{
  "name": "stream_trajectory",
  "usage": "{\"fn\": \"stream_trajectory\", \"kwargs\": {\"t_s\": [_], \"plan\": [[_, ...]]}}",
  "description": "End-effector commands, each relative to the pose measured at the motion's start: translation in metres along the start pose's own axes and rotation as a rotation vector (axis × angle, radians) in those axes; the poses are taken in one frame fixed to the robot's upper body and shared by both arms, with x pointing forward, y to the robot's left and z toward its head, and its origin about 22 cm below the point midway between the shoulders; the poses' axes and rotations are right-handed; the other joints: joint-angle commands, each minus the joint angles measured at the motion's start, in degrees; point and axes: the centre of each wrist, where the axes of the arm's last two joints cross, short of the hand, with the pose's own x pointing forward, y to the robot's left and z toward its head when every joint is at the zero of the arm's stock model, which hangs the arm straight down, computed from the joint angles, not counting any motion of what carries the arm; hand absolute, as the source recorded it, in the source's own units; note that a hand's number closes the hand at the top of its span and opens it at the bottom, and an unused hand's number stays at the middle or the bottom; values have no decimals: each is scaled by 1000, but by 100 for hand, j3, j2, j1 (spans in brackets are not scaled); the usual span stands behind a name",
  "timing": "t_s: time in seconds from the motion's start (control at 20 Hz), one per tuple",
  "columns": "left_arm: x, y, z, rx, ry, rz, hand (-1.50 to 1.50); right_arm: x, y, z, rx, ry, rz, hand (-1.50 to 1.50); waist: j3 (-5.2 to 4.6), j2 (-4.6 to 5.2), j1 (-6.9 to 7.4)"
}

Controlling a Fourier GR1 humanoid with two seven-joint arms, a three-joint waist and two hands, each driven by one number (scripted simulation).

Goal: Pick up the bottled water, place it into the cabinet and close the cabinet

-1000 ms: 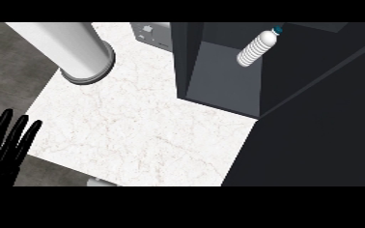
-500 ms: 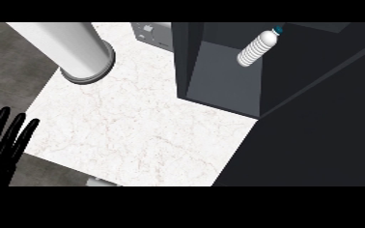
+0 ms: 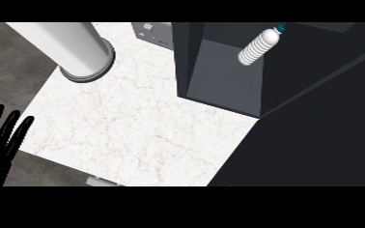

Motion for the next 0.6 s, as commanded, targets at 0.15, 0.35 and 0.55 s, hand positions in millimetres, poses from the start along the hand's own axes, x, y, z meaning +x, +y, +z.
{"fn": "stream_trajectory", "kwargs": {"t_s": [0.15,0.35,0.55], "plan": [[6,4,-7,-25,-19,-9,-150,-19,15,-22,81,-45,-224,150,27,167,161],[5,4,-6,-22,-17,1,-150,-24,9,-23,27,-56,-244,150,28,143,140],[5,7,-6,-15,-9,-2,-150,-29,-7,-30,-38,-7,-218,150,38,101,63]]}}
